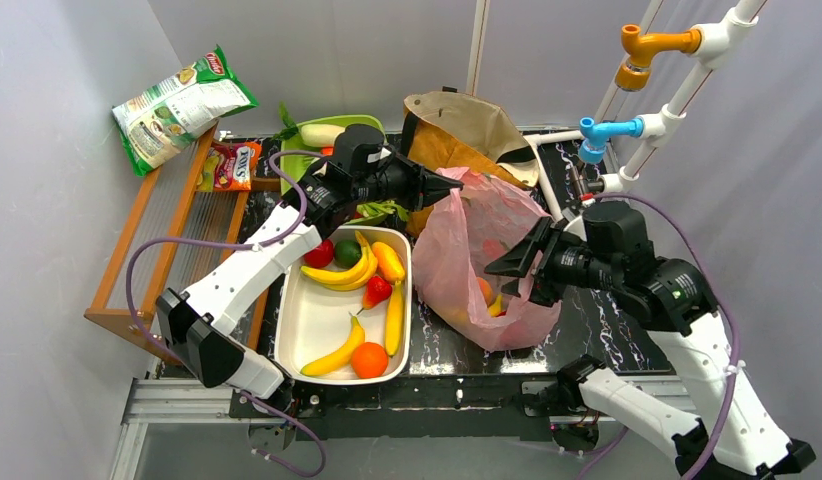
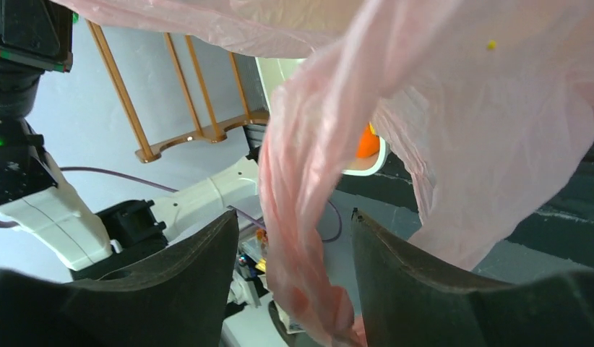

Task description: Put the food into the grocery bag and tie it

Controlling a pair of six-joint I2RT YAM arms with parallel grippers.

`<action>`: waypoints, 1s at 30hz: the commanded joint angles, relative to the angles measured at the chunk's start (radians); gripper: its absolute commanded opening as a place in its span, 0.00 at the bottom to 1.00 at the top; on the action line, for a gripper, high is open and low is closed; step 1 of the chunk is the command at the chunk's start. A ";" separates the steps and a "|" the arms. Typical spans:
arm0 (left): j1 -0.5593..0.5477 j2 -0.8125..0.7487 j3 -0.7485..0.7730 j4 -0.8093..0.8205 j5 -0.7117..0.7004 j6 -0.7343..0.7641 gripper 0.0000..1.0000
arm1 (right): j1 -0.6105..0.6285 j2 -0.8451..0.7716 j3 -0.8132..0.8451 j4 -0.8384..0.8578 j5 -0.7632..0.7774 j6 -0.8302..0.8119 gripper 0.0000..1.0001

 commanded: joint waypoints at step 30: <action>0.014 0.028 0.087 -0.085 0.100 0.154 0.00 | 0.052 -0.081 0.159 -0.075 0.189 -0.122 0.01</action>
